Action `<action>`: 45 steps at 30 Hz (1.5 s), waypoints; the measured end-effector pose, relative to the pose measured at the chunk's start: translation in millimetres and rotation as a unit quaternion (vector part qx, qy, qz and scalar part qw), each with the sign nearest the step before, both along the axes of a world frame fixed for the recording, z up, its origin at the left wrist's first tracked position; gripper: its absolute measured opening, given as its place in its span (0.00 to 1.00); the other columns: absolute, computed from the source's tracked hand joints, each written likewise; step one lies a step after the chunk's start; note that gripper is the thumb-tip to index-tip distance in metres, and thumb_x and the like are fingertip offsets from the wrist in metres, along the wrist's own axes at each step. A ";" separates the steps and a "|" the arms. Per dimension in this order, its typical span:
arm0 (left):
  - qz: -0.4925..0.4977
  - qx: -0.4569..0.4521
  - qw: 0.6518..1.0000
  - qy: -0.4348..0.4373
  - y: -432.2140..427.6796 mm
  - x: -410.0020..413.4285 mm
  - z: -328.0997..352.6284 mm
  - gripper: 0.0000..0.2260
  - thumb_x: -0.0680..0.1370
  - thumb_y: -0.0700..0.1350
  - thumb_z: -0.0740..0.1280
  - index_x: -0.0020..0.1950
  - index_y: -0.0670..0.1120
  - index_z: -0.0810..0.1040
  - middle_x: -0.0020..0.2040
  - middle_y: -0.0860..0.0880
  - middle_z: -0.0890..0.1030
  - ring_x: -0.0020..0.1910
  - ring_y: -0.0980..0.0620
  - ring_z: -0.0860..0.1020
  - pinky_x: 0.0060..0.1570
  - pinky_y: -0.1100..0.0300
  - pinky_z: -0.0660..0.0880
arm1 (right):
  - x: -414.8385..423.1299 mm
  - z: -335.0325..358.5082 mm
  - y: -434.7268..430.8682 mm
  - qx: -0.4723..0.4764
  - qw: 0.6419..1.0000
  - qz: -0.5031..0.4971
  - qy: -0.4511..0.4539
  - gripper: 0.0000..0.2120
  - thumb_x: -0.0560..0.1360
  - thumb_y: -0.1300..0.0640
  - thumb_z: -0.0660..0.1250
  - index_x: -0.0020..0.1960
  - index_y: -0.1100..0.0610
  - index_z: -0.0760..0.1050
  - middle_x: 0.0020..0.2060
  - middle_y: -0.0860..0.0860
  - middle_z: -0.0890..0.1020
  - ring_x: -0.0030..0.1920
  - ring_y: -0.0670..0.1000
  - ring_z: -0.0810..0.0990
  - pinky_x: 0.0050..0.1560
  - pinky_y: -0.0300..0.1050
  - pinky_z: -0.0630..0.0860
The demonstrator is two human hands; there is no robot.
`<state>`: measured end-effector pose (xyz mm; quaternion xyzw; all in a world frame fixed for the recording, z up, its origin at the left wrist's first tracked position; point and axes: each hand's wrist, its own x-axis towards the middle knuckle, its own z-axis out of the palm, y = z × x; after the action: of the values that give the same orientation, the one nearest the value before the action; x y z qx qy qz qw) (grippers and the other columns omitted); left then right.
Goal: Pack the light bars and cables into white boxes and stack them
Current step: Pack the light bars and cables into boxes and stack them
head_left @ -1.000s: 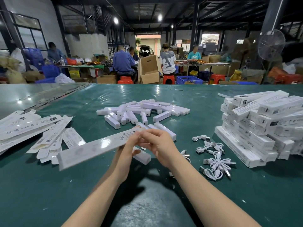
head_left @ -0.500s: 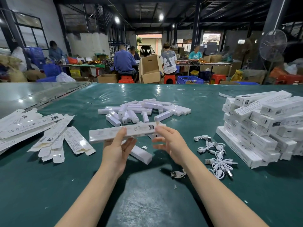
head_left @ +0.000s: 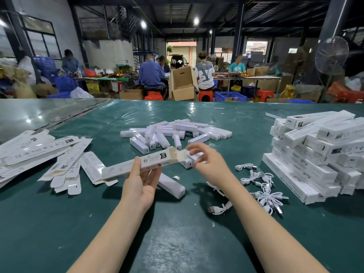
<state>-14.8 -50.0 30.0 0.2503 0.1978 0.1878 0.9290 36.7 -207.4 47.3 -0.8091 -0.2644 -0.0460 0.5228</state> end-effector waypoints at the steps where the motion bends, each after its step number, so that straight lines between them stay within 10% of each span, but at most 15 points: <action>1: 0.004 0.000 1.000 0.009 1.6 -0.4 -0.4 0.06 0.77 0.44 0.66 0.43 0.42 0.75 0.29 0.47 0.82 0.38 0.51 0.79 0.41 0.55 0.77 | 3.6 4.0 -7.6 -0.035 0.998 -0.048 -0.032 0.20 0.68 0.71 0.57 0.41 0.44 0.69 0.42 0.47 0.76 0.35 0.47 0.71 0.35 0.35 0.69; 6: -0.013 0.043 0.999 0.029 2.1 -0.2 -5.8 0.04 0.75 0.41 0.68 0.42 0.43 0.76 0.29 0.48 0.82 0.30 0.53 0.81 0.31 0.62 0.79 | 12.5 18.5 -37.4 -0.377 0.925 -0.018 0.049 0.10 0.68 0.63 0.66 0.39 0.49 0.70 0.41 0.47 0.77 0.37 0.48 0.74 0.35 0.39 0.69; 11: -0.018 0.068 0.997 0.011 0.3 -0.5 -6.5 0.02 0.75 0.36 0.67 0.43 0.39 0.76 0.29 0.45 0.82 0.29 0.52 0.82 0.31 0.61 0.80 | 10.0 9.3 -28.0 -0.442 0.895 -0.051 0.032 0.10 0.66 0.63 0.71 0.43 0.53 0.73 0.46 0.52 0.80 0.44 0.52 0.77 0.37 0.39 0.70; 20: -0.050 0.021 0.999 0.001 -3.9 -2.7 -1.7 0.05 0.76 0.39 0.66 0.41 0.41 0.76 0.29 0.45 0.82 0.35 0.48 0.82 0.42 0.54 0.80 | 15.3 -3.3 -20.6 -0.186 0.979 -0.087 -0.004 0.08 0.68 0.65 0.67 0.42 0.54 0.79 0.30 0.43 0.76 0.30 0.40 0.70 0.29 0.27 0.65; 24: -0.063 -0.051 0.996 -0.022 -1.9 -5.7 2.7 0.06 0.76 0.44 0.67 0.44 0.41 0.76 0.31 0.44 0.83 0.28 0.50 0.82 0.29 0.57 0.80 | 17.1 2.8 -23.7 -0.036 0.993 -0.116 0.013 0.12 0.68 0.64 0.71 0.33 0.52 0.71 0.31 0.44 0.76 0.28 0.42 0.69 0.31 0.33 0.66; 30: -0.086 -0.028 0.996 -0.009 -4.9 -6.5 1.7 0.06 0.76 0.44 0.66 0.43 0.42 0.75 0.30 0.45 0.83 0.28 0.51 0.82 0.28 0.59 0.80 | 8.7 11.5 -21.5 0.264 0.940 0.042 0.210 0.12 0.75 0.70 0.63 0.40 0.59 0.63 0.31 0.55 0.77 0.25 0.49 0.79 0.26 0.40 0.77; 45: -0.074 -0.018 0.997 0.004 -7.3 -3.7 -0.7 0.04 0.76 0.41 0.66 0.45 0.40 0.75 0.30 0.44 0.82 0.27 0.52 0.81 0.32 0.59 0.79 | -2.9 14.0 -10.4 0.213 0.898 0.303 0.237 0.14 0.66 0.67 0.58 0.50 0.63 0.76 0.36 0.49 0.83 0.36 0.46 0.81 0.47 0.43 0.80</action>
<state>-18.5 -57.3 29.4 0.2486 0.1860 0.1144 0.9437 33.8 -217.8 61.3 -0.5465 -0.3486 0.2525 0.7184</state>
